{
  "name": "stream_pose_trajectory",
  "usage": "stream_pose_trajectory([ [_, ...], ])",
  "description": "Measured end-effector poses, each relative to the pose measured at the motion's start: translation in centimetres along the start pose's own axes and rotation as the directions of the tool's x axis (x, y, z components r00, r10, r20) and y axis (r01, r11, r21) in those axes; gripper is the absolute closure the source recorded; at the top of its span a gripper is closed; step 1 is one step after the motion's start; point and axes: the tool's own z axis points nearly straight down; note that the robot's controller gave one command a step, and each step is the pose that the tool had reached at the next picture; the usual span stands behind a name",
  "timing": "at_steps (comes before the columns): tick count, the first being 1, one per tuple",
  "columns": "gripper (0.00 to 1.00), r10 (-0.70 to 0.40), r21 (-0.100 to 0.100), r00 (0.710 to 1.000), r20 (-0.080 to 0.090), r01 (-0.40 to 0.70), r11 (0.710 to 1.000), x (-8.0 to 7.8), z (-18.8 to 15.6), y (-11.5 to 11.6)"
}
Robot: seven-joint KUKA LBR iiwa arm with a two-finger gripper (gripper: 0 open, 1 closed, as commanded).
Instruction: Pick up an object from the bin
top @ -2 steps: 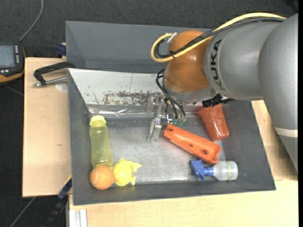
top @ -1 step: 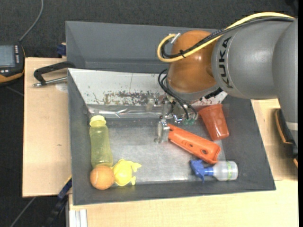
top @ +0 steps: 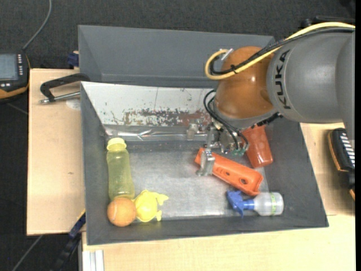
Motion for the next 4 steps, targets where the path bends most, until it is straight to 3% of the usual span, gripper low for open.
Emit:
stream_pose_trajectory([
  [1, 0.00, 0.113, 0.002, 0.994, -0.001, -0.113, 0.994, 2.1, 1.1, -2.8],
  [2, 1.00, 0.036, -0.001, 0.999, 0.002, -0.036, 0.999, 4.1, 3.7, -6.5],
  [3, 1.00, 0.035, -0.001, 0.999, 0.002, -0.035, 0.999, 4.1, 3.7, -6.5],
  [4, 1.00, 0.023, -0.002, 1.000, 0.001, -0.023, 1.000, 4.0, 0.2, -6.1],
])
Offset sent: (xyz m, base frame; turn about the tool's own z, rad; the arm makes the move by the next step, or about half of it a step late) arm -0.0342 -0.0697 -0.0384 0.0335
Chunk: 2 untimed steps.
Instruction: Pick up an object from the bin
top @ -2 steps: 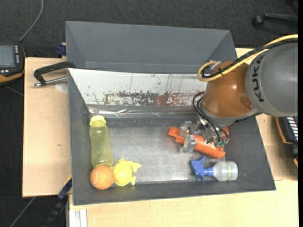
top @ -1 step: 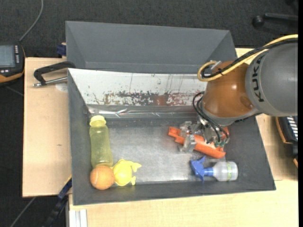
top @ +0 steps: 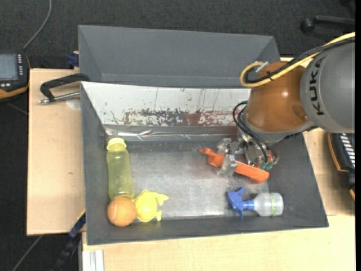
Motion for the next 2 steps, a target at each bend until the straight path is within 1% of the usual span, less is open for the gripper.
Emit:
stream_pose_trajectory([
  [1, 1.00, -0.010, 0.001, 1.000, 0.009, 0.010, 1.000, -0.1, -2.8, 0.0],
  [2, 1.00, -0.013, -0.001, 1.000, -0.003, 0.013, 1.000, 0.1, -6.8, 0.3],
])
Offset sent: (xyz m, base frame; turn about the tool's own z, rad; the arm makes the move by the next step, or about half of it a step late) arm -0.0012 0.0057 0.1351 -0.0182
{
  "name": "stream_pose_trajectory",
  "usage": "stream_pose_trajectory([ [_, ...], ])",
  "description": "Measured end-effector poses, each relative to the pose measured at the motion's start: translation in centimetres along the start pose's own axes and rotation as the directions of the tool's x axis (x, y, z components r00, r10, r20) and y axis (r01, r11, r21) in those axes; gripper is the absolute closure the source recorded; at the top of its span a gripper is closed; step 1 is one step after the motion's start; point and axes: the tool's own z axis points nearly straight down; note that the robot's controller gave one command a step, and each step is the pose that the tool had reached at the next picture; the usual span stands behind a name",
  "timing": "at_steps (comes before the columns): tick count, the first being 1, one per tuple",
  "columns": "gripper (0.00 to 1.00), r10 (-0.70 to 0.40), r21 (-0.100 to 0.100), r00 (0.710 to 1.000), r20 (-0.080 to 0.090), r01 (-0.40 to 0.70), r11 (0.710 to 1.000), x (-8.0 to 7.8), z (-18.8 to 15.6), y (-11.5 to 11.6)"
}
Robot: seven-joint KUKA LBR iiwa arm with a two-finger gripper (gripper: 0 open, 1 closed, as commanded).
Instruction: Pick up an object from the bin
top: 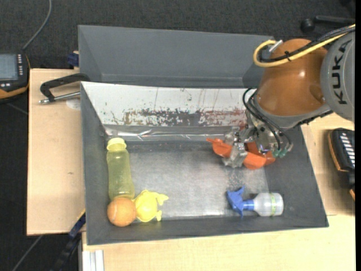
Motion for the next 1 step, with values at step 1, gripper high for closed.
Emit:
stream_pose_trajectory([
  [1, 1.00, 0.026, 0.001, 0.999, 0.021, -0.026, 1.000, -1.07, 2.39, -0.52],
])
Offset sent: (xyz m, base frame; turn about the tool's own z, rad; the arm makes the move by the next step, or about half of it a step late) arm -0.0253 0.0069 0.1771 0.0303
